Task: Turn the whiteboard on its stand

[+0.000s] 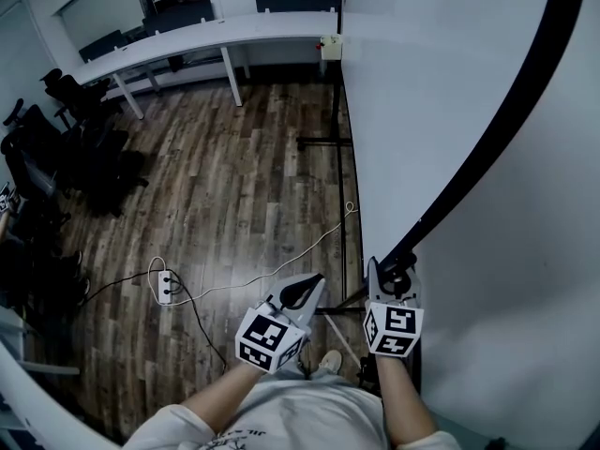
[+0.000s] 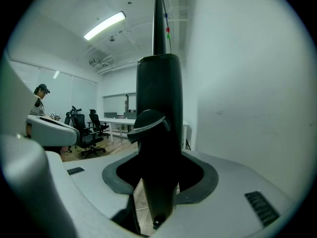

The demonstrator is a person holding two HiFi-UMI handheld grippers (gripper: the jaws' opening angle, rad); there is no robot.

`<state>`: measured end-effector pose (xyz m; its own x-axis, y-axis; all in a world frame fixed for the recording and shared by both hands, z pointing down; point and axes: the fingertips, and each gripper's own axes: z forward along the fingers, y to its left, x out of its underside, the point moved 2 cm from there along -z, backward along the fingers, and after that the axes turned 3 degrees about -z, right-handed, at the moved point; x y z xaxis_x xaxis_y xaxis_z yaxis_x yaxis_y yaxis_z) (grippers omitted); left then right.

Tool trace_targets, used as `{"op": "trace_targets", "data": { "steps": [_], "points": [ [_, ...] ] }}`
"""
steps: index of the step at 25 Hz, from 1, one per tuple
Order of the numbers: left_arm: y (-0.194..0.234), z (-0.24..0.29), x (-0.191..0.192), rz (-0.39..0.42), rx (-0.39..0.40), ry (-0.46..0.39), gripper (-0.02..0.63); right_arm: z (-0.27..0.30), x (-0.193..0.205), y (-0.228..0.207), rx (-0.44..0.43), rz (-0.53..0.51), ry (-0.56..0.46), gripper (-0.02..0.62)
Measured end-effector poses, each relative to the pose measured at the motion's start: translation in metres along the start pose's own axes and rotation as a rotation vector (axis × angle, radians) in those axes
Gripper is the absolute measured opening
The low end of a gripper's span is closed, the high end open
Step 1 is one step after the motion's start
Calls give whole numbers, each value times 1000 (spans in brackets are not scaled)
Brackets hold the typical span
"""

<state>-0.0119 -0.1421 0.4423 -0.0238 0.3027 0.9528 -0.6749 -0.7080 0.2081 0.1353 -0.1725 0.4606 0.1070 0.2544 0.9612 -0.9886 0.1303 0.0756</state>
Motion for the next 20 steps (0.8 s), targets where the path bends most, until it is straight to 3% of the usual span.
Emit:
{"op": "trace_targets", "data": {
  "steps": [20],
  "points": [
    [-11,-8,-2,8,11,15,11,-18,-3,6,-4,-3,13,175]
  ]
}}
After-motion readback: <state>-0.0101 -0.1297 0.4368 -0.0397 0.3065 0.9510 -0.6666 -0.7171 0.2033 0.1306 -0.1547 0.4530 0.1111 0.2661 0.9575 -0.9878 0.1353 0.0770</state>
